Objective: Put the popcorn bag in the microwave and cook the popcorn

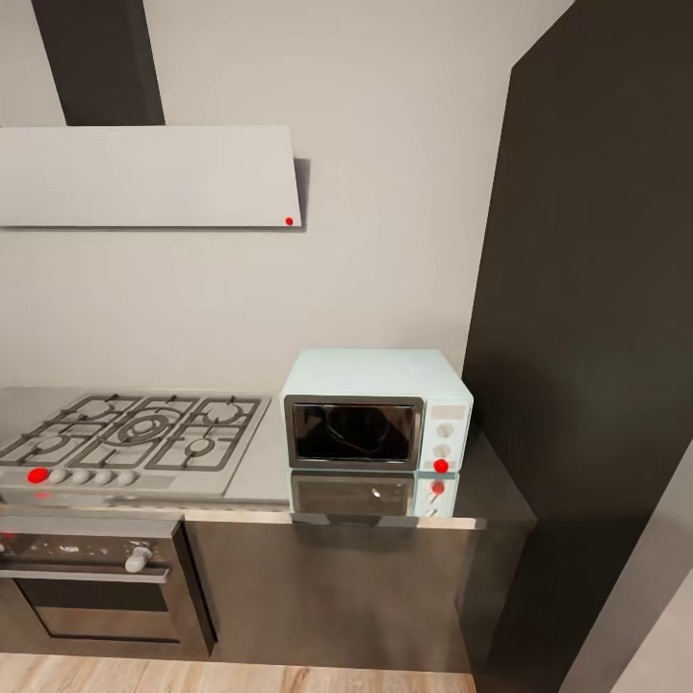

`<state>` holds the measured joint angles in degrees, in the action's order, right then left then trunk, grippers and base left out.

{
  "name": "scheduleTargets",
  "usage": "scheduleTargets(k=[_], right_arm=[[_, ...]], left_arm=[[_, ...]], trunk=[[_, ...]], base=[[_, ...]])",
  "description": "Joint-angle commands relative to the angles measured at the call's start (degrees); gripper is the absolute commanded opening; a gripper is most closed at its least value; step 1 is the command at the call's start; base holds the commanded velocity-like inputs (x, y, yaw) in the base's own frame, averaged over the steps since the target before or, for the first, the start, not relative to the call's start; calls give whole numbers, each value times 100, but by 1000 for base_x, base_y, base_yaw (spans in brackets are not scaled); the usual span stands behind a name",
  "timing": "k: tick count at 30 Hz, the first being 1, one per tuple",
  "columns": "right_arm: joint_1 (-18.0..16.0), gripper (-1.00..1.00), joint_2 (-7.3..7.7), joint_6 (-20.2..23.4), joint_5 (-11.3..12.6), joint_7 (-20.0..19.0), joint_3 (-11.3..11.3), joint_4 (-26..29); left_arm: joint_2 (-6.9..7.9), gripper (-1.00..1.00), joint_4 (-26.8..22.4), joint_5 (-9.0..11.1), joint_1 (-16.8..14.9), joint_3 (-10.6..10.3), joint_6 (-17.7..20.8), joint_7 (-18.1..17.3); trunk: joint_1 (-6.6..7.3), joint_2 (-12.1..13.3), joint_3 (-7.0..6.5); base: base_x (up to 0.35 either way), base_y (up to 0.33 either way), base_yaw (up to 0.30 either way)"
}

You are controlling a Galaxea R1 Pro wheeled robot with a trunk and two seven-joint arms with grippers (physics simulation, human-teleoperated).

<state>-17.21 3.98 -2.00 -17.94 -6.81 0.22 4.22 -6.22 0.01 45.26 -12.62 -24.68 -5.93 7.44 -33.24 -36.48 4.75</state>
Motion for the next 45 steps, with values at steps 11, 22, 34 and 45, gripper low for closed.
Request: scheduleTargets(k=[11,22,34,45], right_arm=[[-2,100,-61,1231,517,-19,-6,2862],[-2,100,-251,3337,941,-19,15,6021],[10,100,-590,4469,961,40,41,8222],[-99,100,-631,2542,999,1079,-29,7388]], left_arm=[[-2,100,-1,36,-4,-54,-22,20],[-2,100,-1,35,-4,-55,-22,20],[-2,100,-1,33,-4,-55,-22,20],[-2,100,-1,26,-4,-55,-22,20]], trunk=[[-2,-8,11],[-2,-8,11],[-2,-8,11],[-2,-8,11]], base=[[-59,0,0],[-45,0,0],[0,0,0],[0,0,0]])
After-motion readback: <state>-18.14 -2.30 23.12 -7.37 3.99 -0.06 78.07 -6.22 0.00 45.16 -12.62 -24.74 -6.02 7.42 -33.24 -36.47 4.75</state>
